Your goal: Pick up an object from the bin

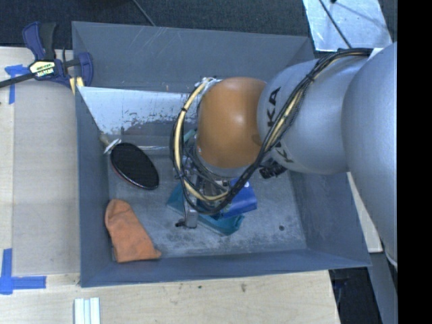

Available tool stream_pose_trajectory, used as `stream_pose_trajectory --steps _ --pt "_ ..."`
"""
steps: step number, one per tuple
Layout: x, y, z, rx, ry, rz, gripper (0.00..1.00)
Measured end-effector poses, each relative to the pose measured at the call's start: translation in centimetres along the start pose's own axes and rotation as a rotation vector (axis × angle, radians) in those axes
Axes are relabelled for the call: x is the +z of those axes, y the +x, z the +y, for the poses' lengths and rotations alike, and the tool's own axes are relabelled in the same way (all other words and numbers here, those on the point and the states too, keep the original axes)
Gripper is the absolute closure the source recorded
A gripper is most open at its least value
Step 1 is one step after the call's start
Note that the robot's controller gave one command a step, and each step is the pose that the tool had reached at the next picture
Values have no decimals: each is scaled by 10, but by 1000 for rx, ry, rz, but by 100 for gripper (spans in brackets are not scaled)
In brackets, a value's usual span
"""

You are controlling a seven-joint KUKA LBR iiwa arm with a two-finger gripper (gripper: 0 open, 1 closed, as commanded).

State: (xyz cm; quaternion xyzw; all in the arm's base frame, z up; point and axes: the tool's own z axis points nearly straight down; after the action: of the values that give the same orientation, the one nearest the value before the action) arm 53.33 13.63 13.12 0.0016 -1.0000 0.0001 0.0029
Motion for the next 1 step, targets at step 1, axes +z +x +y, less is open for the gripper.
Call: stream_pose_trajectory --steps 1 --pt "-4 -2 -1 3 -1 -8 0"
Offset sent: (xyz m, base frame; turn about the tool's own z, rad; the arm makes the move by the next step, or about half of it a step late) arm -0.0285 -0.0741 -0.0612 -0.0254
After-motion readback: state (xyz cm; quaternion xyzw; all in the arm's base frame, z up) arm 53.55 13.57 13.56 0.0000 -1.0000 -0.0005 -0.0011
